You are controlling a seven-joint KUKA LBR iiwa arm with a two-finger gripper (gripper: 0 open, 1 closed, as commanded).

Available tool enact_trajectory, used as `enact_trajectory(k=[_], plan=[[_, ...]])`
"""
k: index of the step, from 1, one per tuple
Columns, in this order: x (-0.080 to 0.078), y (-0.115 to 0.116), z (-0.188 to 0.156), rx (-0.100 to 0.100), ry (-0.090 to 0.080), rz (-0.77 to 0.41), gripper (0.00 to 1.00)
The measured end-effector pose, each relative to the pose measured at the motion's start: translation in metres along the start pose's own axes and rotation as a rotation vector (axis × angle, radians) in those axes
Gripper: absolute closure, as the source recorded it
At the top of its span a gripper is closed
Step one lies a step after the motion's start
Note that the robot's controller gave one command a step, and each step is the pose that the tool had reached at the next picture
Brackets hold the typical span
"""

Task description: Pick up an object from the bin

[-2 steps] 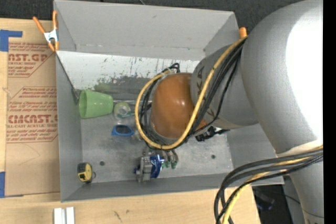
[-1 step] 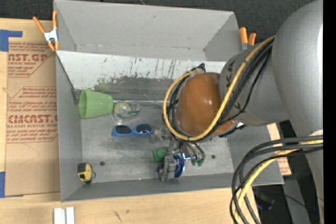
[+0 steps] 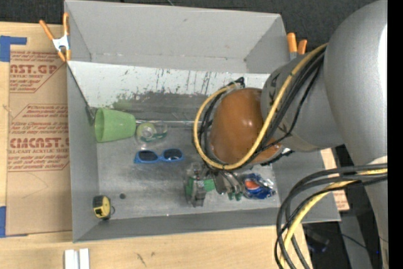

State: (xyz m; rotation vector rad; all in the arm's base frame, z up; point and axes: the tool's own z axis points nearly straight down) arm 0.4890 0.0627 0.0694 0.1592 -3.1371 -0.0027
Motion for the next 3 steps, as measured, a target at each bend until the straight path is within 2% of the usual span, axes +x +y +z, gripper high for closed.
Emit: enact_trajectory(k=[1,2,3], plan=[[-0.007,-0.002,-0.097,0.002,-0.009,-0.020,1.00],[-0.037,-0.004,-0.219,0.002,-0.012,-0.013,1.00],[0.000,0.009,-0.247,0.002,-0.004,-0.232,1.00]])
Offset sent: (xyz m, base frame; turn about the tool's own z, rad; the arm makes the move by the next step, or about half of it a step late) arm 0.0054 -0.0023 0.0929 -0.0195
